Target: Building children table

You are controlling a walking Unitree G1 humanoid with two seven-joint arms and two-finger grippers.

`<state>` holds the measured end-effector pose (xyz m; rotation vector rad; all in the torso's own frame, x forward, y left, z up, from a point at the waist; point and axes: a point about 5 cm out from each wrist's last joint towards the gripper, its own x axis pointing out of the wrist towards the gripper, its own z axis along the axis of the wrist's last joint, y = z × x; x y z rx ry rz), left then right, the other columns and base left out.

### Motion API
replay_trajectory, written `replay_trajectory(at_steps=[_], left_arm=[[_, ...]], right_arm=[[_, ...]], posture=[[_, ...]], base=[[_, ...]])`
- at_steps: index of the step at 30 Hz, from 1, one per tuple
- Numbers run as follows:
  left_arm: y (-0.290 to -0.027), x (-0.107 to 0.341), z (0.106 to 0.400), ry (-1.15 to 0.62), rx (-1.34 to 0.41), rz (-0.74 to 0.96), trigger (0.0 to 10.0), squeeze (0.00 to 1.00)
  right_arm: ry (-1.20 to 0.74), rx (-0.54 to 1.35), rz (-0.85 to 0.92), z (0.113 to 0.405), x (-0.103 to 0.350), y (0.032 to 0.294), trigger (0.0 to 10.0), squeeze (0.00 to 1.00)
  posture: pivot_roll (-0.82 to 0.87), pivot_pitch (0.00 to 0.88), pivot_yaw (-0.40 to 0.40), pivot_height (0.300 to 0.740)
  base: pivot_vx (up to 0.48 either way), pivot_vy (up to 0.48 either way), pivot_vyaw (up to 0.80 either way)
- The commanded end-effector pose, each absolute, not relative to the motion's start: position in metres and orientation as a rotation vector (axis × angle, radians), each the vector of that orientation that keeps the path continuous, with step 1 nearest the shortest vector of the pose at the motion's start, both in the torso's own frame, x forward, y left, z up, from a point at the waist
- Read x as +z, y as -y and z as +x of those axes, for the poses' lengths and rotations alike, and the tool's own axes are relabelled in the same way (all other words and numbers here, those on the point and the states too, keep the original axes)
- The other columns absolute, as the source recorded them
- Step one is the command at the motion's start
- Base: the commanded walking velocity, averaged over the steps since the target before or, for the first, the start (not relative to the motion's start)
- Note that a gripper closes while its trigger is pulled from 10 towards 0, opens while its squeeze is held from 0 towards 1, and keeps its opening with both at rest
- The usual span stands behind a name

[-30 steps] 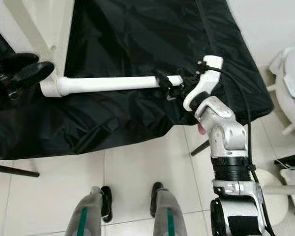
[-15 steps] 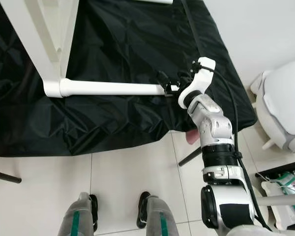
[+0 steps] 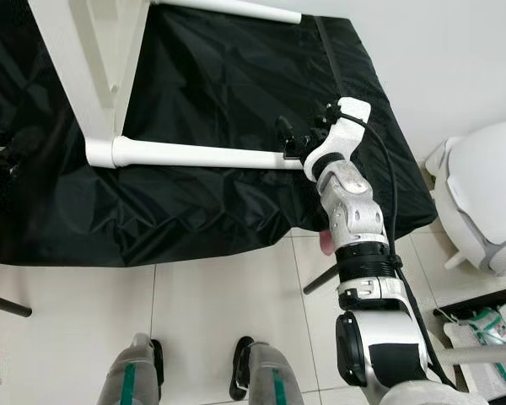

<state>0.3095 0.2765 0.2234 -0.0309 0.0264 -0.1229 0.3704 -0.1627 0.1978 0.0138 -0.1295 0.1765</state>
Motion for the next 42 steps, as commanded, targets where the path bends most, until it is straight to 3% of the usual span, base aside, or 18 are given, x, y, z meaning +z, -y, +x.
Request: replay_trajectory(at_steps=[1,6,13,20,23,31,32,34,35,42], left_arm=[[-0.272,0.215,0.319,-0.041,-0.059,-0.053,10.0,0.00],[-0.263,0.210,0.327,-0.036,-0.008,-0.163,10.0,0.00],[-0.266,0.204,0.324,-0.039,0.091,-0.182,10.0,0.00],[-0.268,0.205,0.325,0.019,0.188,-0.129,10.0,0.00],[-0.259,0.198,0.324,0.057,0.213,0.048,10.0,0.00],[-0.253,0.200,0.316,0.110,0.207,-0.003,10.0,0.00],[-0.253,0.200,0.312,0.117,0.214,-0.030,10.0,0.00],[-0.253,0.200,0.312,0.117,0.214,-0.030,10.0,0.00],[-0.251,0.195,0.306,0.115,0.227,0.002,10.0,0.00],[-0.239,0.184,0.292,0.123,0.233,0.077,10.0,0.00]], right_arm=[[0.134,0.123,-0.036,0.368,0.190,0.167,10.0,0.00],[0.125,0.092,-0.048,0.363,0.182,0.166,10.0,0.00],[0.137,0.086,-0.089,0.358,0.179,0.163,10.0,0.00],[0.189,0.101,-0.128,0.363,0.186,0.155,10.0,0.00],[0.207,0.078,-0.131,0.364,0.186,0.156,10.0,0.00],[0.287,0.110,-0.139,0.350,0.186,0.151,10.0,0.00],[0.285,0.100,-0.133,0.345,0.181,0.151,10.0,0.10],[0.285,0.100,-0.133,0.345,0.181,0.151,10.0,0.10],[0.277,0.099,-0.113,0.340,0.173,0.151,10.0,1.00],[0.289,0.098,-0.093,0.329,0.162,0.148,10.0,1.00]], posture=[[0.08,0.100,-0.087,0.740],[0.07,0.091,-0.073,0.740],[0.07,0.078,-0.029,0.740],[0.05,0.076,-0.011,0.740],[0.04,0.077,-0.045,0.740],[0.04,0.076,-0.044,0.740],[0.04,0.074,-0.042,0.740],[0.04,0.074,-0.042,0.740],[0.05,0.071,-0.039,0.740],[0.06,0.054,-0.038,0.740]], base=[[0.000,0.000,0.00],[0.000,0.000,0.00],[0.000,0.000,0.00],[0.000,0.000,0.00],[0.000,0.000,0.00],[0.000,0.000,0.00],[0.000,0.000,0.00],[0.000,0.000,0.00],[0.000,0.000,0.00],[0.000,0.000,0.00]])
